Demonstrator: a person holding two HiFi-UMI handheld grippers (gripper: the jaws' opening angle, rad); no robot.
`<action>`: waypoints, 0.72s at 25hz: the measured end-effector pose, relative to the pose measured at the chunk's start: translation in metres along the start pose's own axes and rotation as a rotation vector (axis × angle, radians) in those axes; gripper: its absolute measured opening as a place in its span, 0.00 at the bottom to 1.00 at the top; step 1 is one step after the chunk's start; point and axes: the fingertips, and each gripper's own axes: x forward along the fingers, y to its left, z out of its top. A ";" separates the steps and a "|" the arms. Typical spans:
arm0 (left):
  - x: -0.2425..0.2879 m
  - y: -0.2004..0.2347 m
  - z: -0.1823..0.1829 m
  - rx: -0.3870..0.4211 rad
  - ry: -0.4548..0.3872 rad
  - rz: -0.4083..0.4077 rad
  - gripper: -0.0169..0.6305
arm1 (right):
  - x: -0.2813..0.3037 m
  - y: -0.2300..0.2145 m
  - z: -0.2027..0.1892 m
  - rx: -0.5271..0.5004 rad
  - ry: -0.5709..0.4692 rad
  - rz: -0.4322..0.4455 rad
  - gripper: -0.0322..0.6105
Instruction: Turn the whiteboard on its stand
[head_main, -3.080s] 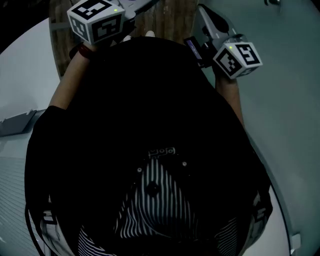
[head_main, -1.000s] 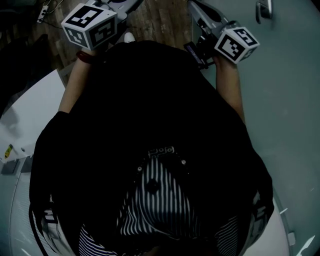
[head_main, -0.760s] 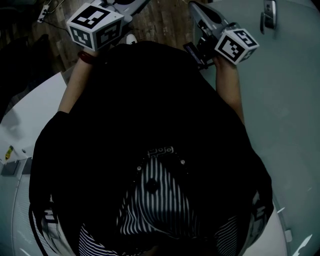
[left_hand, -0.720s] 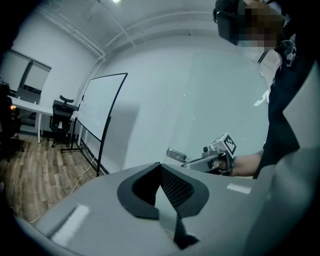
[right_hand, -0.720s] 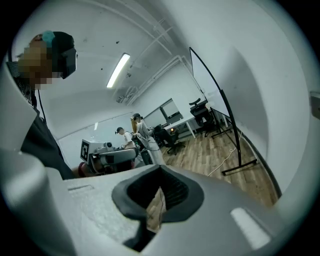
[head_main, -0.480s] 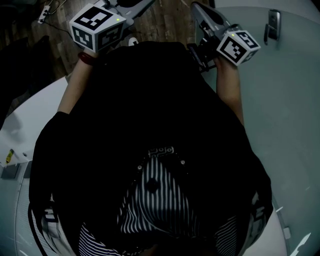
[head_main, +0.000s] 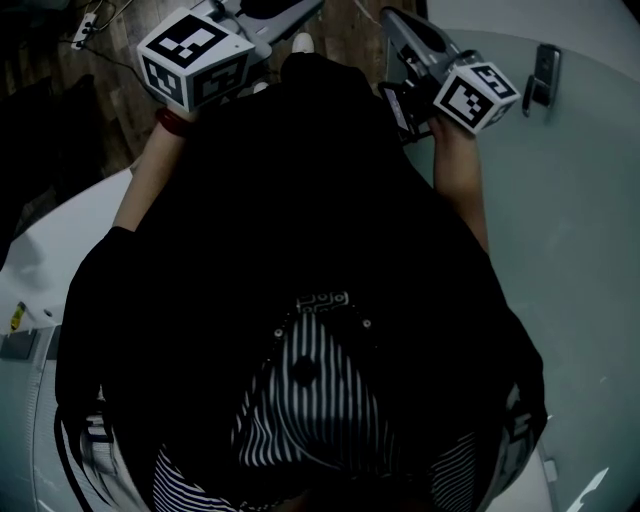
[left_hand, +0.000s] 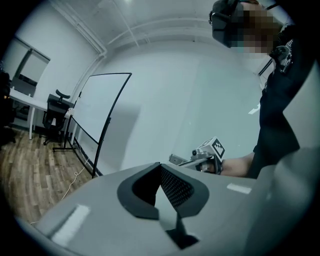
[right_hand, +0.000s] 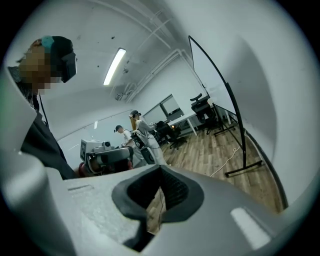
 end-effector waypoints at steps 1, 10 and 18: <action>0.000 0.001 0.000 0.006 0.005 -0.004 0.03 | 0.001 0.000 0.000 0.002 -0.003 0.006 0.05; -0.005 0.004 0.001 -0.023 0.025 0.028 0.03 | 0.008 -0.007 0.000 0.045 0.051 0.015 0.05; -0.004 -0.001 -0.003 -0.045 0.036 0.030 0.03 | 0.010 -0.006 0.001 0.077 0.048 0.028 0.05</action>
